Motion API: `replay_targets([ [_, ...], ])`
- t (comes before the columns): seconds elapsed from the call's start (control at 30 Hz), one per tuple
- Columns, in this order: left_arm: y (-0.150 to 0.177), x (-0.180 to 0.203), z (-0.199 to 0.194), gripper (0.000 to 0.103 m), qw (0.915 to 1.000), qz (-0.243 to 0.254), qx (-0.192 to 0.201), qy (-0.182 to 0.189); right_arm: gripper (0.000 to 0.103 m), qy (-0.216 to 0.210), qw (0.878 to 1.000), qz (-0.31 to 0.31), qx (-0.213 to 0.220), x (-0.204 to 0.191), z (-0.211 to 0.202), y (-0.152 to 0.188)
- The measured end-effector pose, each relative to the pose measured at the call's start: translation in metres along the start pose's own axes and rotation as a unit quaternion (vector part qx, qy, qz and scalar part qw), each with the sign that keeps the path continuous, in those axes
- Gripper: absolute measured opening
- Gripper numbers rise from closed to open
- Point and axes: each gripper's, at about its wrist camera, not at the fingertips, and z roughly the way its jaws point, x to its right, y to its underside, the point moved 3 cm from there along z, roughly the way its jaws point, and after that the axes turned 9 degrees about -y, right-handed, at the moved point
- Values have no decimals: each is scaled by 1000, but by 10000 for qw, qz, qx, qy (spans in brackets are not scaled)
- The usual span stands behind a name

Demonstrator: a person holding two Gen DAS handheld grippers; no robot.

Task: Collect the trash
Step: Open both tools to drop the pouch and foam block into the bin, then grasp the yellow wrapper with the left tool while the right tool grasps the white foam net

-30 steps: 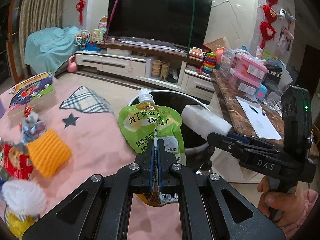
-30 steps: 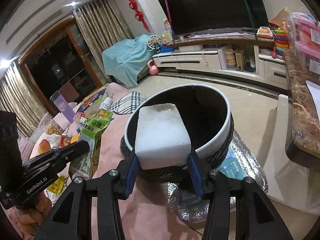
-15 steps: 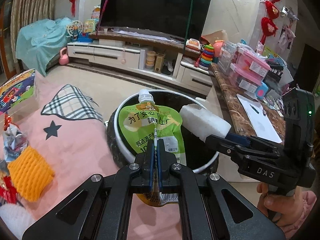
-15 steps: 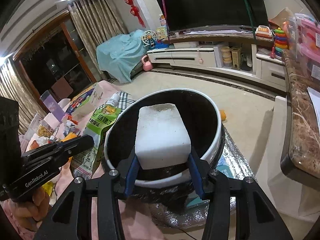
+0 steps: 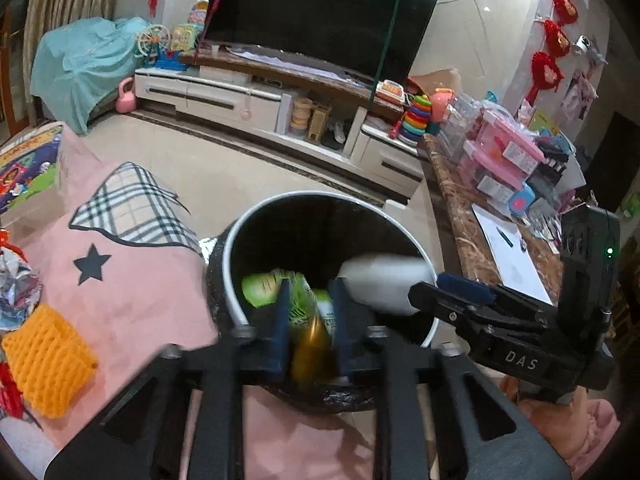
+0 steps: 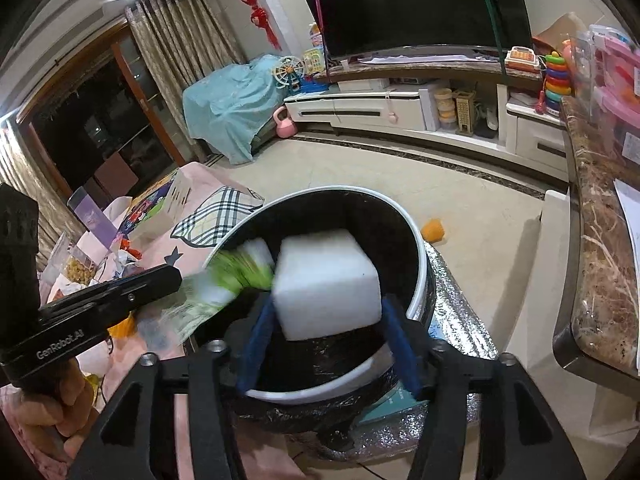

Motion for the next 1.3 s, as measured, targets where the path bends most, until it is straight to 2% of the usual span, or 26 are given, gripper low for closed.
replay_targets([
  [0.03, 1, -1, -4, 31, 10000, -21, 59, -17, 67, -6, 10000, -3, 13, 0, -1, 0],
  [0.17, 8, -7, -16, 32, 9998, -131, 154, -65, 69, -42, 9999, 73, 102, -2, -6, 3],
  [0.3, 26, -19, -30, 42, 9990, -276, 253, -227, 79, -122, 9997, 119, 176, -10, -12, 10],
  [0.57, 70, -52, -61, 48, 9957, -618, 336, -597, 92, -381, 9988, 76, 297, -38, -21, 27],
  [0.97, 131, -102, -111, 51, 9877, -1135, 428, -985, 94, -875, 9962, -27, 7, -96, -6, 68],
  [1.3, 168, -150, -163, 55, 9723, -1663, 778, -1448, 95, -1246, 9913, -278, -307, -142, 12, 93],
])
